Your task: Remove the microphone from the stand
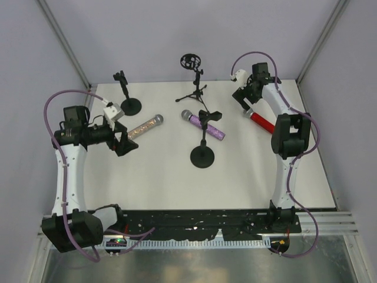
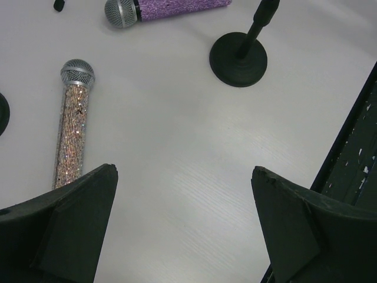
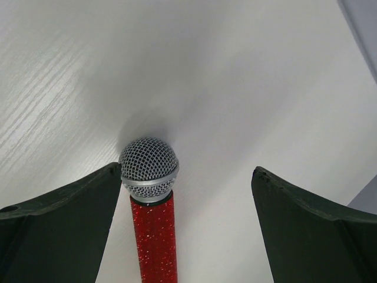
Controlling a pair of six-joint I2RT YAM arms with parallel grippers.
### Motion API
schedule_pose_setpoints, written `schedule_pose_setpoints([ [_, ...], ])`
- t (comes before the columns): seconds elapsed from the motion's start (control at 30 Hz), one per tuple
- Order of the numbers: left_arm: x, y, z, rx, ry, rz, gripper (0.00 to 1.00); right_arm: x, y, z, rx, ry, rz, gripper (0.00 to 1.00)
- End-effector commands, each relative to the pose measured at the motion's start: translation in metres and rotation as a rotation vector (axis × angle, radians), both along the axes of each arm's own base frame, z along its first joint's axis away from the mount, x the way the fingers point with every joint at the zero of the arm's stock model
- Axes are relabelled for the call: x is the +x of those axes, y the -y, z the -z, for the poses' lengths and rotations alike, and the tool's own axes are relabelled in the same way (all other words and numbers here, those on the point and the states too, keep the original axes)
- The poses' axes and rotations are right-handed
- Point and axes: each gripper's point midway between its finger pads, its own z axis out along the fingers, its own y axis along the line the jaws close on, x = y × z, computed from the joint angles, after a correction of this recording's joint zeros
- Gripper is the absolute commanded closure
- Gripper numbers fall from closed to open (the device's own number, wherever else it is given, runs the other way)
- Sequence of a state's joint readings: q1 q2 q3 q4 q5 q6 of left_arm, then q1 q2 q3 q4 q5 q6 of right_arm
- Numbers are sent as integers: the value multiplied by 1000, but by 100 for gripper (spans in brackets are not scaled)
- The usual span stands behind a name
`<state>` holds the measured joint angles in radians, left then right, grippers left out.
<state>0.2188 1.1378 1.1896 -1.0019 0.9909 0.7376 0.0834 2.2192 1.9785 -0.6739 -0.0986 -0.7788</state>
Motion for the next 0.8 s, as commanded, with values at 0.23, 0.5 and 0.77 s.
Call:
schedule_pose_setpoints([
  [0.23, 1, 17, -25, -132, 130, 56, 0, -36, 7, -57, 123, 15, 47, 5],
  [0.5, -11, 24, -15, -122, 235, 111, 0, -62, 24, -95, 218, 148, 77, 5],
  [0.77, -12, 59, 0, -137, 271, 205, 0, -123, -42, -115, 571, 322, -130, 5],
])
